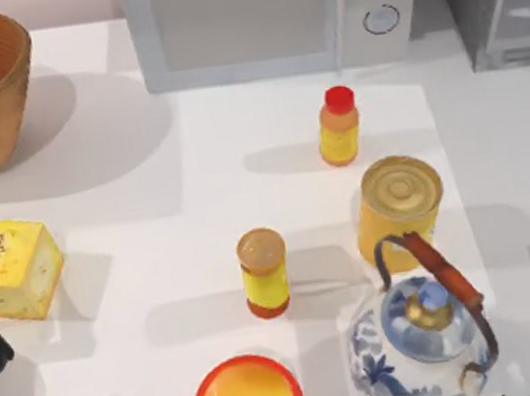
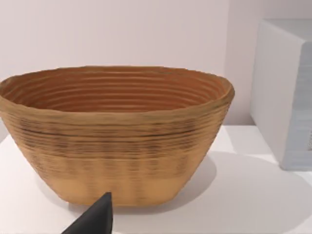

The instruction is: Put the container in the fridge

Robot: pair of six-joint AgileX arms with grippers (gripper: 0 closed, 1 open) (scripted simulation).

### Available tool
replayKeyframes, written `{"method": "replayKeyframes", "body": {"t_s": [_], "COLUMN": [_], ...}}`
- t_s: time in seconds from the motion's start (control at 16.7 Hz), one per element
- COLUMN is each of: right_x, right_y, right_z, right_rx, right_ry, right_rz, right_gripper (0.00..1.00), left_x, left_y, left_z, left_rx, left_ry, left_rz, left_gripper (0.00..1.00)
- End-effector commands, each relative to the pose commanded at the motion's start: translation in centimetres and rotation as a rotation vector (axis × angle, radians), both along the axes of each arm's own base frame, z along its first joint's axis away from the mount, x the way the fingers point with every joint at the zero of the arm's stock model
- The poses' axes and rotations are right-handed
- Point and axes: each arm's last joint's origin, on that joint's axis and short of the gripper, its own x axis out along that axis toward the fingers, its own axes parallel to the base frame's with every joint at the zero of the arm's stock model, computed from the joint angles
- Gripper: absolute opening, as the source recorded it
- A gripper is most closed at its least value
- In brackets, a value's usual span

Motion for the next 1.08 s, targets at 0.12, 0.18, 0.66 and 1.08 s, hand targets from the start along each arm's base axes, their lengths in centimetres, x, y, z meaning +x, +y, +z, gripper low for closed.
{"method": "replayKeyframes", "body": {"t_s": [0.12, 0.18, 0.66, 1.08], "right_x": [1.8, 3.0, 18.0, 26.8], "right_y": [-0.3, -0.6, -4.6, -8.9], "right_z": [2.1, 3.1, 3.1, -5.1], "right_rx": [-0.003, -0.004, -0.003, 0.004], "right_ry": [-0.009, -0.011, 0.03, 0.042], "right_rz": [0.0, -0.001, 0.001, 0.002], "right_gripper": [0.01, 0.01, 0.01, 0.01], "left_x": [0.0, 0.0, 0.0, 0.0], "left_y": [0.0, 0.0, 0.0, 0.0], "left_z": [0.0, 0.0, 0.0, 0.0], "left_rx": [0.0, 0.0, 0.0, 0.0], "left_ry": [0.0, 0.0, 0.0, 0.0], "left_rz": [0.0, 0.0, 0.0, 0.0], "left_gripper": [1.0, 1.0, 1.0, 1.0]}}
